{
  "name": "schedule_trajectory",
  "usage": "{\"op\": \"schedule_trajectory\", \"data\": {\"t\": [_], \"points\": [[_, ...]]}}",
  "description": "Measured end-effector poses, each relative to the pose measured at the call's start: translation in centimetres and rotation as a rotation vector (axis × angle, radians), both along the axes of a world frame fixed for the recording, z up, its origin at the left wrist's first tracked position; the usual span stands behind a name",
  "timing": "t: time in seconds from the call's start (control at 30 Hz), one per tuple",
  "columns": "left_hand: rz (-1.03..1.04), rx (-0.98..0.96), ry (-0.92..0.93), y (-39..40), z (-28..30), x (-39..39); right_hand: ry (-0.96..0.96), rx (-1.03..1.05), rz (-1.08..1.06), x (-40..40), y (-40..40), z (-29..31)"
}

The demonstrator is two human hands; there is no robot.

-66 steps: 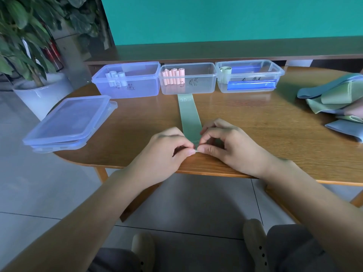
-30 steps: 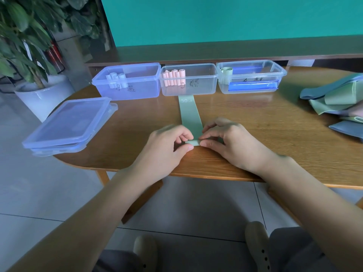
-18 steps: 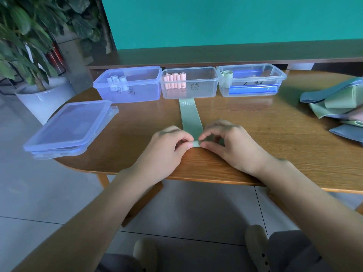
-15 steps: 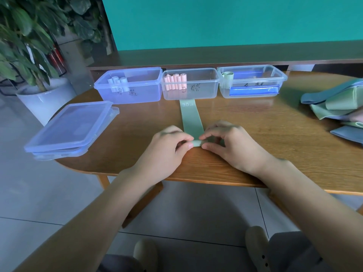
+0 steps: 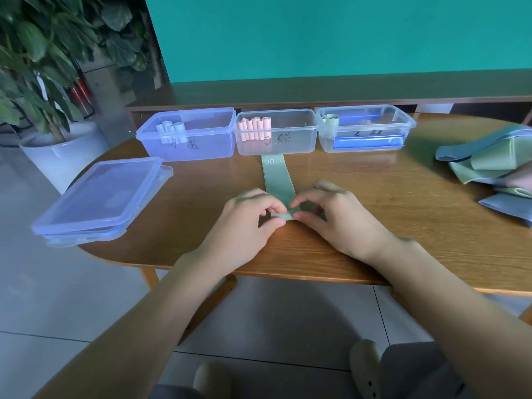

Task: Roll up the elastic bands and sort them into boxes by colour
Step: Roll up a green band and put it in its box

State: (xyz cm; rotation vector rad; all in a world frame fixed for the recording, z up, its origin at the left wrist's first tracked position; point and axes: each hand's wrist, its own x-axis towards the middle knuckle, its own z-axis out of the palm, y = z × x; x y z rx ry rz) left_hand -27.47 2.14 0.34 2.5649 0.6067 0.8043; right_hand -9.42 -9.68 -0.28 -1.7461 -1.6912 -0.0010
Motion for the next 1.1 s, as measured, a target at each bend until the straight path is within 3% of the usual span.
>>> {"op": "schedule_trajectory", "data": {"t": [0.33, 0.87, 1.1], "points": [[0.045, -0.047, 0.031, 0.3, 0.1, 0.3, 0.078, -0.031, 0.02, 0.9, 0.9, -0.2], [0.035, 0.025, 0.06, 1.2, 0.2, 1.0, -0.092, -0.098, -0.013, 1.9, 1.9, 0.2], [0.025, 0.001, 0.01, 2.1, -0.2, 1.6, -0.088, 0.011, 0.051, 2.2, 2.3, -0.1]]}}
